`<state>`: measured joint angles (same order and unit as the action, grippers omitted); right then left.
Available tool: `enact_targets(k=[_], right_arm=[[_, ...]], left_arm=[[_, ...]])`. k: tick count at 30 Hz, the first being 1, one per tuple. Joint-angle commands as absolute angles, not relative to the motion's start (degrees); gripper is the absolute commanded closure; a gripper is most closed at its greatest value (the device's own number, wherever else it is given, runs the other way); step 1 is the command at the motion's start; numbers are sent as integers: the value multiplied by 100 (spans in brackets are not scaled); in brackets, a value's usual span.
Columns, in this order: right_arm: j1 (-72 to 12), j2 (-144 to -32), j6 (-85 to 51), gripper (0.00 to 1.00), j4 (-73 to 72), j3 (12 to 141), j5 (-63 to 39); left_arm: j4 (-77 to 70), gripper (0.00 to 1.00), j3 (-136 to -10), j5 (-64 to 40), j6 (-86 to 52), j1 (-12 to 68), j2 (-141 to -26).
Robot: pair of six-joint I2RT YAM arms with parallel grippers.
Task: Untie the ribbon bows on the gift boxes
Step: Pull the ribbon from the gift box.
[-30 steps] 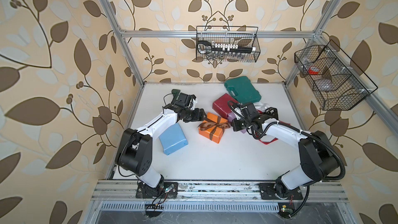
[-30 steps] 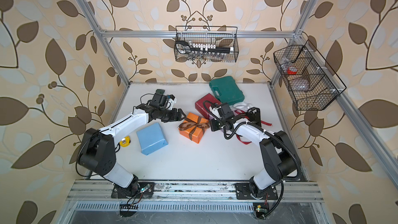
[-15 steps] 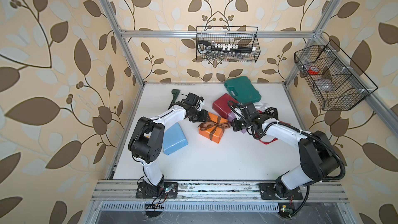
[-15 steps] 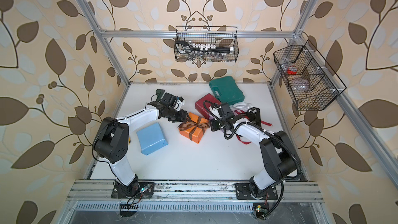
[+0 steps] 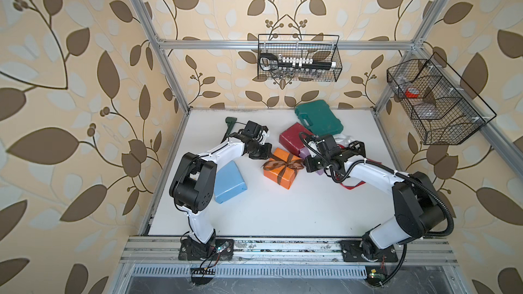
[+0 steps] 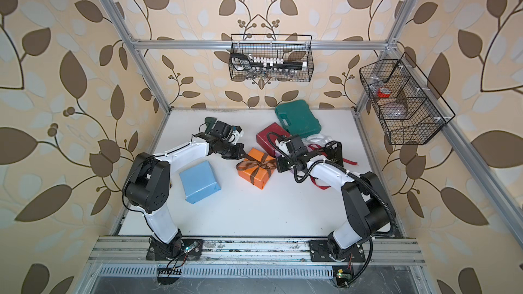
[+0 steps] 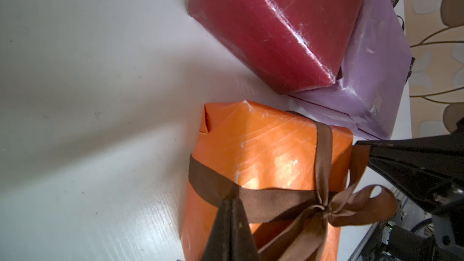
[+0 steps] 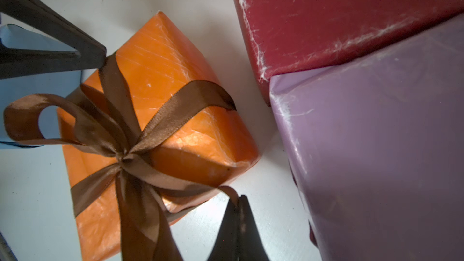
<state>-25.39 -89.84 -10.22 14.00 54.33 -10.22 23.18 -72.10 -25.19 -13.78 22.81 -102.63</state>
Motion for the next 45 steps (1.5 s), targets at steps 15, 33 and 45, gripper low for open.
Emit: enact_targets(k=[15,33,45], right_arm=[[-2557,-8912,-1054,100,1453,5449,-1063],[-2556,-9113,-989,100,1546,5629,-1121],[-2529,-9480,-835,100,1651,5997,-950]], left_arm=[[2437,70,-7123,-2960,-1617,2285,-9497],[2317,48,-6033,-3277,-2393,2892,-8711],[1768,49,-5945,-3735,-2983,3676,-8842]])
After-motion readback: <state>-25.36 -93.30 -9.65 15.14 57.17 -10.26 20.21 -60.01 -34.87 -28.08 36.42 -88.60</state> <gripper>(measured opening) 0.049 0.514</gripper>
